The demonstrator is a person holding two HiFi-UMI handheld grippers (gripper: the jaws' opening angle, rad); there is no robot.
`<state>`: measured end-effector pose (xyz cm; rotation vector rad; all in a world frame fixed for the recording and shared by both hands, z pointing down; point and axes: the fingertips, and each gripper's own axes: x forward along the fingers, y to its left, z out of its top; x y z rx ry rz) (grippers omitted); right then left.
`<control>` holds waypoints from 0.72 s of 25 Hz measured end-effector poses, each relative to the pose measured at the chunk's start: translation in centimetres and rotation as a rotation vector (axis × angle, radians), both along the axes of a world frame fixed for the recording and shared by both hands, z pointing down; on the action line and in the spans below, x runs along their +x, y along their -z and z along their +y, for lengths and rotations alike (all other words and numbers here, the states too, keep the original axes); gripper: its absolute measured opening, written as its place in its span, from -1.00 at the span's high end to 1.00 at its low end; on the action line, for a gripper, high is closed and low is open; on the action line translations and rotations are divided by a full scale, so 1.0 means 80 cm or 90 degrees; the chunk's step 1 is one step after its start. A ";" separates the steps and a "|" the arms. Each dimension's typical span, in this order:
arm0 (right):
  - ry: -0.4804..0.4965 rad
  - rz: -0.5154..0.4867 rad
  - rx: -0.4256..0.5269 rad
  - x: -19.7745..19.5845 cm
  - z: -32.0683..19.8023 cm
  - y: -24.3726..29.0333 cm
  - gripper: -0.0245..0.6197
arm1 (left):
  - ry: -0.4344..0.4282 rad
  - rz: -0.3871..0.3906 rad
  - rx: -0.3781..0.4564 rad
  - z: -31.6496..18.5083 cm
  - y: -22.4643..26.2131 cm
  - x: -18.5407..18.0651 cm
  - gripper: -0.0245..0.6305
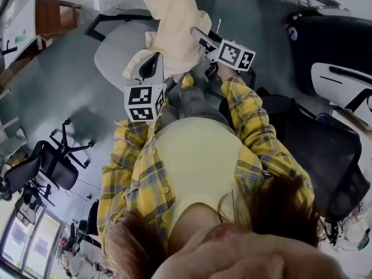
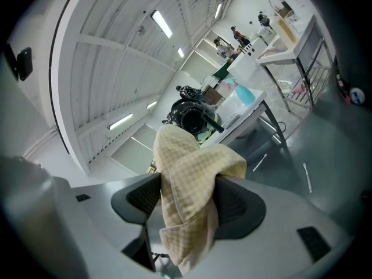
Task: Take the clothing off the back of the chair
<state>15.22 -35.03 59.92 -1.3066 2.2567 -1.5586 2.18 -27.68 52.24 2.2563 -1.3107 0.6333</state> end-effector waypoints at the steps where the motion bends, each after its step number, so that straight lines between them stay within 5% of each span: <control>1: -0.001 0.011 0.008 0.000 -0.001 0.002 0.08 | 0.001 -0.001 0.003 0.002 0.001 -0.004 0.91; 13: -0.013 0.223 0.127 -0.012 0.006 0.038 0.63 | 0.022 0.005 0.017 0.022 0.013 -0.049 0.91; 18: -0.015 0.258 0.155 -0.019 0.015 0.057 0.74 | 0.030 0.017 0.027 0.032 0.021 -0.063 0.91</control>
